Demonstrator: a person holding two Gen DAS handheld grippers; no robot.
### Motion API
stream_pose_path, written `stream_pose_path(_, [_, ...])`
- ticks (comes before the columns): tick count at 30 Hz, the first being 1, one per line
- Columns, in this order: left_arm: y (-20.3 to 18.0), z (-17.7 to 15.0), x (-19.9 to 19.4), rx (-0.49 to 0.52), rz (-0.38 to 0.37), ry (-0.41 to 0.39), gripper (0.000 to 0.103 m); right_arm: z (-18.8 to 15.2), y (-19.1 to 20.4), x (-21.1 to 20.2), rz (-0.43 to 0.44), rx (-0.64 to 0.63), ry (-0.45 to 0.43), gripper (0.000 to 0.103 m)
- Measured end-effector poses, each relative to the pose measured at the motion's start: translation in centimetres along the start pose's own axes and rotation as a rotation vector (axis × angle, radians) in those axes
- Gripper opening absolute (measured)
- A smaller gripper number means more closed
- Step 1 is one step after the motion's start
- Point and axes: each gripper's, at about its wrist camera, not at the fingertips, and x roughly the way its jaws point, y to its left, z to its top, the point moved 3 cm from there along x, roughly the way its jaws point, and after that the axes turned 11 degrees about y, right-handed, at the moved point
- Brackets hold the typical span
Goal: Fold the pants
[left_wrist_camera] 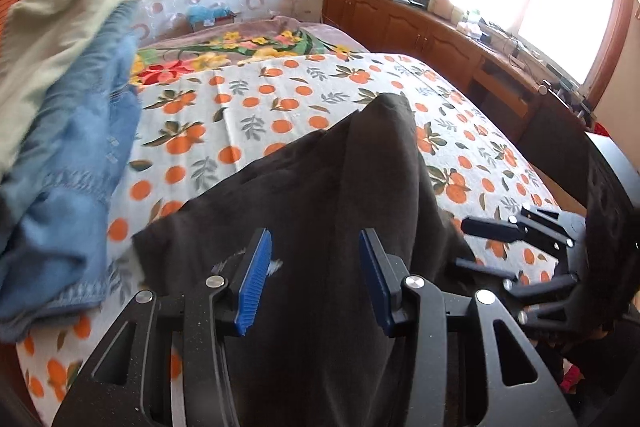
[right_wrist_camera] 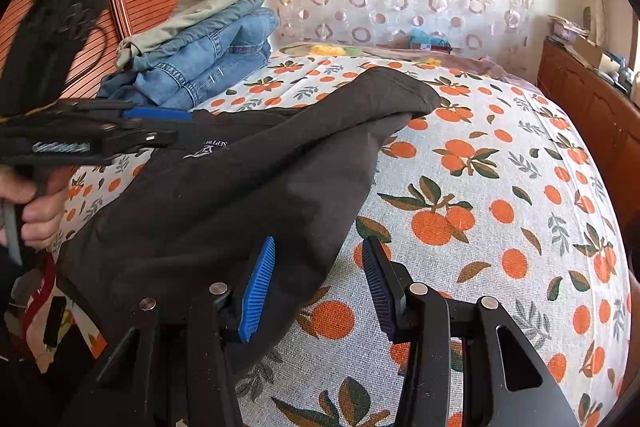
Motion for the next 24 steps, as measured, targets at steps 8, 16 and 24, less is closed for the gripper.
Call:
stream_pose_path(8, [-1.5, 0.9, 3.2, 0.061, 0.001, 0.093, 0.047, -0.3, 0.1, -0.4, -0.006, 0.013, -0.019, 0.047])
stream_pose_path(16, [-2.9, 0.4, 3.7, 0.106, -0.010, 0.106, 0.031, -0.6, 0.0, -0.9, -0.010, 0.024, -0.035, 0.047])
stream_pose_path(24, [-3.3, -0.1, 1.1, 0.098, -0.009, 0.019, 0.003, -0.6, 0.1, -0.9, -0.011, 0.023, -0.037, 0.047])
